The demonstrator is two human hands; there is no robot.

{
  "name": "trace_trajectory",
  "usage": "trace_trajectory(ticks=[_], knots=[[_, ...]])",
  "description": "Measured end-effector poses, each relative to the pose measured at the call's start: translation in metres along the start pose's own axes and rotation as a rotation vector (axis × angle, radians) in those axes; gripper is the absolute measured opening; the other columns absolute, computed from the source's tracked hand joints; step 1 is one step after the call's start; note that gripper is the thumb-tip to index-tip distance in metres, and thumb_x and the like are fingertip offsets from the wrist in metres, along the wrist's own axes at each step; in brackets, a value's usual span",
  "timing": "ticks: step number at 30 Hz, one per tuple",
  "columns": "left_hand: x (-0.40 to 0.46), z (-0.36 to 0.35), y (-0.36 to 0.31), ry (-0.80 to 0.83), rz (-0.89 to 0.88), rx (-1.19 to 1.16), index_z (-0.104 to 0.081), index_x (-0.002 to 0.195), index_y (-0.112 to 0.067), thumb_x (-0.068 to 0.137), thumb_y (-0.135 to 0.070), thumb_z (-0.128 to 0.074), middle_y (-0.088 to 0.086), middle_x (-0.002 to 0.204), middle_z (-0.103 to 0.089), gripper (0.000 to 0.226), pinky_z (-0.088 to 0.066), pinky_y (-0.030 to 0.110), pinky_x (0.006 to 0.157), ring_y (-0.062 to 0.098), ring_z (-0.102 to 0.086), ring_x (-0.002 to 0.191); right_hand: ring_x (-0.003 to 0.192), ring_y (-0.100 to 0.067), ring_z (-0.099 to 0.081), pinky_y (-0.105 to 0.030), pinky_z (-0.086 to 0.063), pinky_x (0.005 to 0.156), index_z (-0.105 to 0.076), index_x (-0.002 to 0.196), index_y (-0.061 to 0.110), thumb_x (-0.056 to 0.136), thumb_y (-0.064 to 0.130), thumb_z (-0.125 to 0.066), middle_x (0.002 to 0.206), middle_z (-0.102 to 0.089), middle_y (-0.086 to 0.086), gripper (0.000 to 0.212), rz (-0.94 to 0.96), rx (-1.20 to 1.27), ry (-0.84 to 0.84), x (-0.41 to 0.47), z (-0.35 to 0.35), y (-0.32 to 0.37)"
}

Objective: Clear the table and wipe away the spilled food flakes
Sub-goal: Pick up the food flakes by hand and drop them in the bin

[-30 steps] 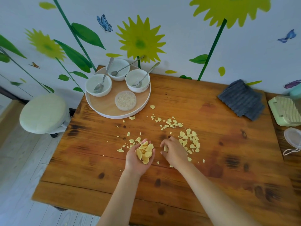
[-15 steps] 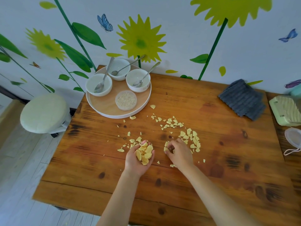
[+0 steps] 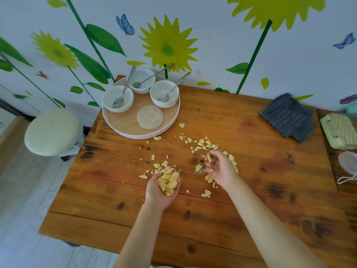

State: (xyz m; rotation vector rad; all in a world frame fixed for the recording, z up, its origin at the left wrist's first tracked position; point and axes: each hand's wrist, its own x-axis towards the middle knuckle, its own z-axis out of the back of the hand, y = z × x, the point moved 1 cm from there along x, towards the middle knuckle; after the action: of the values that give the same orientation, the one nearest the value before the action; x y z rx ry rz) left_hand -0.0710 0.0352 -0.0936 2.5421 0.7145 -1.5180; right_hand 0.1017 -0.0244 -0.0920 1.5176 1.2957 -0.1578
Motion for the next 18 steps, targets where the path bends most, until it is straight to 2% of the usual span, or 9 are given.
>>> trace_trajectory(ticks=[2, 4, 6, 9, 11, 13, 15, 18], knots=[[-0.001, 0.001, -0.001, 0.0, -0.006, -0.003, -0.065, 0.097, -0.008, 0.095, -0.016, -0.039, 0.01, 0.091, -0.066, 0.027, -0.056, 0.035, 0.067, 0.023, -0.062, 0.084, 0.045, -0.007, -0.042, -0.017, -0.031, 0.041, -0.052, 0.074, 0.008, 0.092, 0.014, -0.049, 0.061, -0.049, 0.001, 0.019, 0.053, -0.468, -0.033, 0.006, 0.002, -0.002], [-0.002, 0.002, -0.002, 0.0, -0.01, -0.013, -0.064, 0.097, -0.007, 0.095, -0.016, -0.038, 0.01, 0.091, -0.065, 0.028, -0.057, 0.035, 0.066, 0.024, -0.061, 0.084, 0.052, -0.01, -0.05, -0.022, -0.038, 0.053, -0.053, 0.073, 0.01, 0.093, 0.02, -0.052, 0.059, -0.049, 0.002, 0.022, 0.137, -0.909, -0.077, 0.012, 0.003, -0.009], [-0.002, 0.002, -0.004, 0.001, -0.009, -0.02, -0.064, 0.096, -0.008, 0.095, -0.016, -0.037, 0.01, 0.09, -0.065, 0.029, -0.057, 0.034, 0.064, 0.023, -0.061, 0.084, 0.059, -0.018, -0.059, -0.03, -0.042, 0.062, -0.053, 0.072, 0.012, 0.092, 0.025, -0.053, 0.062, -0.054, 0.001, 0.024, 0.227, -1.089, -0.117, 0.015, 0.006, -0.015], [-0.003, 0.004, -0.005, -0.002, -0.007, -0.028, -0.064, 0.095, -0.008, 0.095, -0.017, -0.037, 0.01, 0.089, -0.066, 0.029, -0.058, 0.033, 0.061, 0.023, -0.062, 0.083, 0.054, -0.015, -0.053, -0.029, -0.042, 0.054, -0.054, 0.081, 0.018, 0.088, 0.033, -0.059, 0.063, -0.056, 0.004, 0.017, 0.314, -1.378, -0.173, 0.017, 0.007, -0.021], [-0.003, 0.004, -0.005, -0.003, -0.008, -0.028, -0.065, 0.094, -0.008, 0.094, -0.016, -0.037, 0.009, 0.087, -0.067, 0.029, -0.059, 0.032, 0.061, 0.023, -0.062, 0.083, 0.052, -0.01, -0.048, -0.024, -0.035, 0.047, -0.055, 0.089, 0.019, 0.084, 0.038, -0.063, 0.064, -0.054, 0.007, 0.022, 0.316, -1.52, -0.213, 0.017, 0.006, -0.025], [-0.003, 0.004, -0.003, -0.007, -0.009, -0.025, -0.065, 0.093, -0.007, 0.094, -0.017, -0.037, 0.01, 0.081, -0.07, 0.029, -0.059, 0.033, 0.061, 0.023, -0.063, 0.083, 0.054, -0.009, -0.045, -0.023, -0.03, 0.045, -0.056, 0.095, 0.019, 0.082, 0.039, -0.065, 0.066, -0.051, 0.01, 0.026, 0.306, -1.563, -0.252, 0.017, 0.003, -0.027], [-0.004, 0.003, -0.003, -0.013, -0.011, -0.021, -0.065, 0.093, -0.007, 0.095, -0.017, -0.038, 0.01, 0.078, -0.071, 0.029, -0.059, 0.033, 0.061, 0.023, -0.063, 0.082, 0.059, -0.01, -0.048, -0.023, -0.031, 0.045, -0.056, 0.097, 0.018, 0.083, 0.038, -0.065, 0.07, -0.053, 0.008, 0.025, 0.3, -1.583, -0.271, 0.017, -0.001, -0.028], [-0.005, 0.001, -0.003, -0.014, -0.01, -0.014, -0.064, 0.092, -0.007, 0.095, -0.016, -0.037, 0.009, 0.087, -0.068, 0.028, -0.059, 0.033, 0.062, 0.023, -0.062, 0.083, 0.067, -0.013, -0.052, -0.024, -0.034, 0.047, -0.056, 0.098, 0.018, 0.086, 0.035, -0.062, 0.076, -0.055, 0.008, 0.021, 0.31, -1.606, -0.278, 0.017, -0.003, -0.031]])
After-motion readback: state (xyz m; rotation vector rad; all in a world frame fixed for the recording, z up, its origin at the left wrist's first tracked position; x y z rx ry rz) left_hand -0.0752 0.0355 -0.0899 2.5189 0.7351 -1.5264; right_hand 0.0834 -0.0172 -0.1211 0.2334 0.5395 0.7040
